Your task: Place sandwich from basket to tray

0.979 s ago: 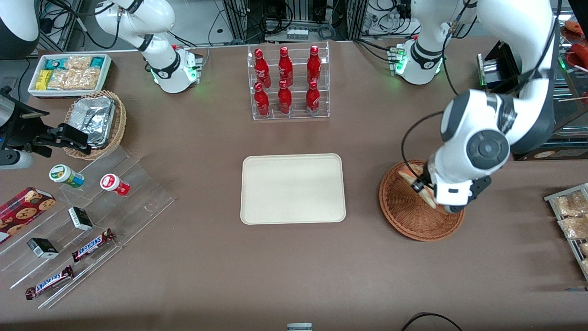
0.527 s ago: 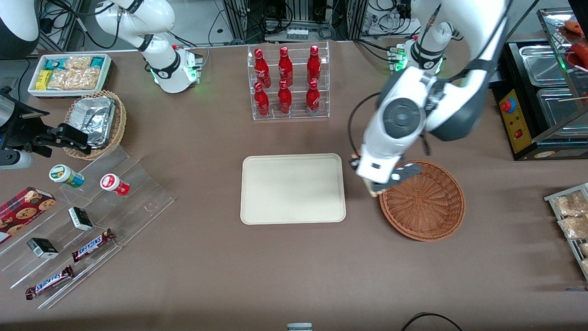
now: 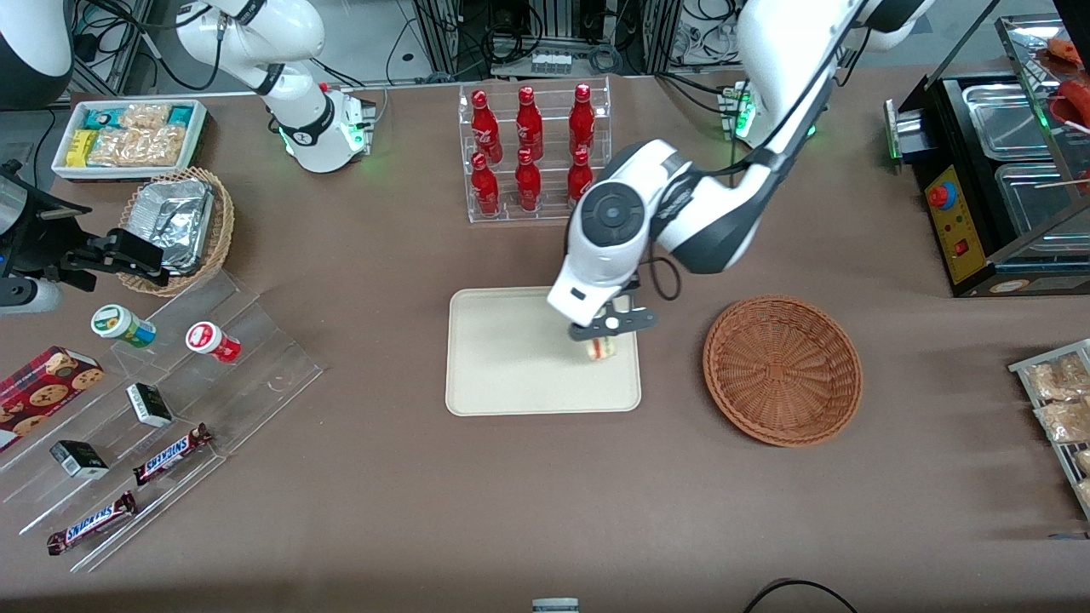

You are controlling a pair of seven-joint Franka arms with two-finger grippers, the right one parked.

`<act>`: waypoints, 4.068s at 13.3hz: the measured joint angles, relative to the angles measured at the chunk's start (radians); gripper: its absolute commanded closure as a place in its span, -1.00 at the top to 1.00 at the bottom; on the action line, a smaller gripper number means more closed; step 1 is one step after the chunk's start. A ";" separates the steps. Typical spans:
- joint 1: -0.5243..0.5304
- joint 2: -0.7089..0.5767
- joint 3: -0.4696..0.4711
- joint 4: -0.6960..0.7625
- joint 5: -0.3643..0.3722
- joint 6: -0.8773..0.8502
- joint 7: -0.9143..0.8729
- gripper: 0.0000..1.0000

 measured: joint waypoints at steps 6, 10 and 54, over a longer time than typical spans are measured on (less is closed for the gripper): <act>-0.054 0.117 0.001 0.003 0.103 0.068 0.047 -0.73; -0.056 0.167 0.003 0.004 0.111 0.129 0.047 -0.73; 0.528 -0.572 0.045 -0.107 -0.019 -0.504 0.555 0.99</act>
